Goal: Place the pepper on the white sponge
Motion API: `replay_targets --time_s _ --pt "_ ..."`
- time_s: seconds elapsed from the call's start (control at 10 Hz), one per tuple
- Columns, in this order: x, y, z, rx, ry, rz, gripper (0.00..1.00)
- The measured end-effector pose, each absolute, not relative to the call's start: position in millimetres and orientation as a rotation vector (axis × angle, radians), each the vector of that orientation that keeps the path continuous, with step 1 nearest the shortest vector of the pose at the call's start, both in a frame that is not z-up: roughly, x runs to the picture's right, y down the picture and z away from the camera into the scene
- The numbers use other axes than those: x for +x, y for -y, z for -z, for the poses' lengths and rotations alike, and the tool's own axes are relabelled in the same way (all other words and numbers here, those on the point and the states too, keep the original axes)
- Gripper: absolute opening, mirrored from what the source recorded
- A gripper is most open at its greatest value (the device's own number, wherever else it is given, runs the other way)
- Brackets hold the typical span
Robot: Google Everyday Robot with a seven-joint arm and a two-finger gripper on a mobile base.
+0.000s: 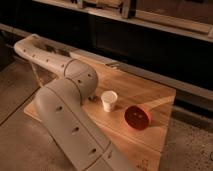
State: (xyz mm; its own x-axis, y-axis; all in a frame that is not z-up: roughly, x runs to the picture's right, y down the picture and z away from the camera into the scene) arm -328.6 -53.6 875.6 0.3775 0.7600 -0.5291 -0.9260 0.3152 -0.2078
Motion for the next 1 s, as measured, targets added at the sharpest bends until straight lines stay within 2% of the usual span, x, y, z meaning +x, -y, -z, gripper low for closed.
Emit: replay_targets --time_s 0.6,1.0 --pt "-295.4 62.0 -893.8 -0.483 -0.426 -1.177 0.65" --pt "-286.7 40.8 -913.8 -0.512 -0.48 -1.182 0.65"
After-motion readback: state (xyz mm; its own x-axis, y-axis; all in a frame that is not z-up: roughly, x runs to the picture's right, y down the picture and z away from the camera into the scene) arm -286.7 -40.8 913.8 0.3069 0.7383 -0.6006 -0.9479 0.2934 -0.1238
